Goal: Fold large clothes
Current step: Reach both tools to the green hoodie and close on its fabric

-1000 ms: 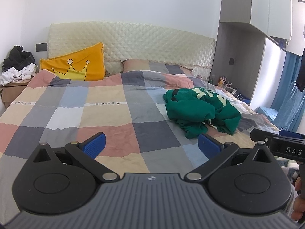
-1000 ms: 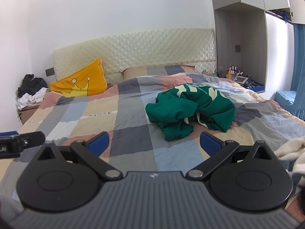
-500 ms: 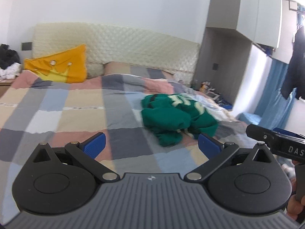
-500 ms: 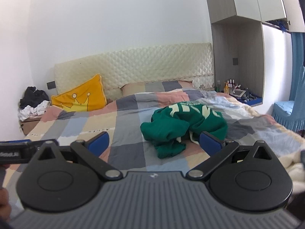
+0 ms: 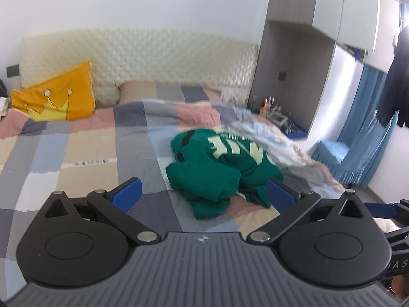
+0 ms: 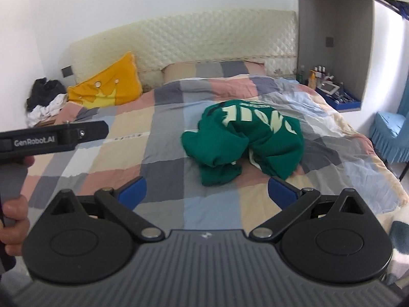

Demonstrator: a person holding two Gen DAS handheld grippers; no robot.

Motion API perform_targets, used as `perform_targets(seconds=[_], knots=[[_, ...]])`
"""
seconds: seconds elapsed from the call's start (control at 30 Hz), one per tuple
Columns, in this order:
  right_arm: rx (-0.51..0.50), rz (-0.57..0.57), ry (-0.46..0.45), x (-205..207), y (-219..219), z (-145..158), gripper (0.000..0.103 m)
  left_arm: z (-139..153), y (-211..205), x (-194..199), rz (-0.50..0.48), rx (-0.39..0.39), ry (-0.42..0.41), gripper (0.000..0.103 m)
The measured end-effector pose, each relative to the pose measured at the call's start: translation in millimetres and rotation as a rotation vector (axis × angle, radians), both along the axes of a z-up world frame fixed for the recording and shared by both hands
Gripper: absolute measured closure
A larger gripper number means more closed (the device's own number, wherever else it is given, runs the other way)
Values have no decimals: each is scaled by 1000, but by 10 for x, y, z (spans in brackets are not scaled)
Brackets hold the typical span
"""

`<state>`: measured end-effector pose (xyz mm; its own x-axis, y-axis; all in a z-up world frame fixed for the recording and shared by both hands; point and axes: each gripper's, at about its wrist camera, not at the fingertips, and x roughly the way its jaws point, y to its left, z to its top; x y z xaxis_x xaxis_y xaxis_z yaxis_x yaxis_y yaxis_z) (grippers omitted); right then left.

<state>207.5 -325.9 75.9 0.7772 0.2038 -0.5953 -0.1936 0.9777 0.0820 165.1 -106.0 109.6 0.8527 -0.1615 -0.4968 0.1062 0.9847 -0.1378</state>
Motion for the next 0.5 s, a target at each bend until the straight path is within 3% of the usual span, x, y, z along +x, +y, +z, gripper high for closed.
perform_targets(seconds=[0.2, 0.27, 0.5], knots=[[114, -109, 24, 654, -36, -331, 0, -259, -62, 707, 5, 9, 73, 0], [131, -135, 26, 948, -32, -478, 0, -377, -21, 939, 7, -22, 70, 0], [327, -300, 63, 1790, -229, -1135, 0, -1069, 88, 1914, -20, -68, 117, 0]])
